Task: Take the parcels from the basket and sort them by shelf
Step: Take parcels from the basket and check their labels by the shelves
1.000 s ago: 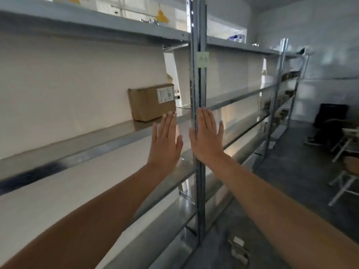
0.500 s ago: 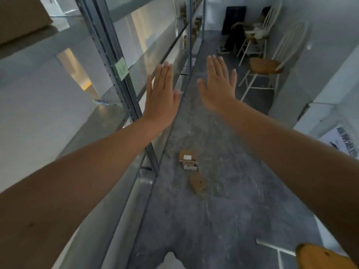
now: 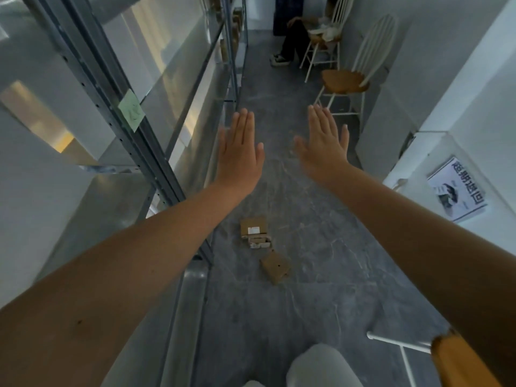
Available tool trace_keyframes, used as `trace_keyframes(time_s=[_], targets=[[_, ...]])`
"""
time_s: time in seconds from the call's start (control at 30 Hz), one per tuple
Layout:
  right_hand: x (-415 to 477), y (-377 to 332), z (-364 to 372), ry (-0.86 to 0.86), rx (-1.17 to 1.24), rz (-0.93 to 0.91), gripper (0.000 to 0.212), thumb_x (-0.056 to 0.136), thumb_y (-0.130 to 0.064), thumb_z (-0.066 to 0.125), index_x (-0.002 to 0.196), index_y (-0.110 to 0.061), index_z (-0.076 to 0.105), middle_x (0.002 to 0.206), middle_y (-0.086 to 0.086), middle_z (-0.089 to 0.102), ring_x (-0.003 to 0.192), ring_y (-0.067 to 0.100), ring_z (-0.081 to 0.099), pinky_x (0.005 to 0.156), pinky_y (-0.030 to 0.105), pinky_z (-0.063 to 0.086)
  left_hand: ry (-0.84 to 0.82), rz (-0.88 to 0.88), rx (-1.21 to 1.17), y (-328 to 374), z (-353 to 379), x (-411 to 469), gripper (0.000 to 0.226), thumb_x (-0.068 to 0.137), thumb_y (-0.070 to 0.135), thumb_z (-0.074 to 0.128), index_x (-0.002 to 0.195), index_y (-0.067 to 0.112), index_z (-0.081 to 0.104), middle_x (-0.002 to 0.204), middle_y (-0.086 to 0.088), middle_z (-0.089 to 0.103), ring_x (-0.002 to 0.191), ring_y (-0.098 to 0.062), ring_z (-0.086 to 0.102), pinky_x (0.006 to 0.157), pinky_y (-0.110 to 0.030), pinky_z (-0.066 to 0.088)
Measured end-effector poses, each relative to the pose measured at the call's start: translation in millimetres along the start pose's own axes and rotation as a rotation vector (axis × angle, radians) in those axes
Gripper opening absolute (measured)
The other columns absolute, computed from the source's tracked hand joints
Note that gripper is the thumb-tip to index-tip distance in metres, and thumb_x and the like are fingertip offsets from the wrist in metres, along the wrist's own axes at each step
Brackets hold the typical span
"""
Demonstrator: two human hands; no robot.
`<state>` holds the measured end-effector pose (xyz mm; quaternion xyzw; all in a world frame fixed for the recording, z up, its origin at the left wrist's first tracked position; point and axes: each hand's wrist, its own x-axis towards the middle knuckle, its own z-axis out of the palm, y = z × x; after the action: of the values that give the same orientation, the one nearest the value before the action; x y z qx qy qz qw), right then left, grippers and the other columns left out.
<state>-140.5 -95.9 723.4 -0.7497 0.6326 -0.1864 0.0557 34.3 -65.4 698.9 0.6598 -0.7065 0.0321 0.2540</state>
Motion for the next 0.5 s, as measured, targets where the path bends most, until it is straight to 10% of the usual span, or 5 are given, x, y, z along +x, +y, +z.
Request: trace_keyframes(time_s=[0.5], targets=[[153, 72, 75, -0.106, 0.135, -0.082, 0.066, 0.102, -0.036, 0.033, 0.158, -0.016, 0.003, 0.165, -0.001, 0.0, 0.151, 0.014, -0.007, 0.119, 0.048, -0.009, -0.09, -0.116, 0.062, 0, 96, 111, 0.06, 0.105, 0.024, 0.031, 0.156, 0.009, 0.005, 0.165, -0.006, 0.001, 0.152, -0.017, -0.004, 0.123, -0.044, -0.005]])
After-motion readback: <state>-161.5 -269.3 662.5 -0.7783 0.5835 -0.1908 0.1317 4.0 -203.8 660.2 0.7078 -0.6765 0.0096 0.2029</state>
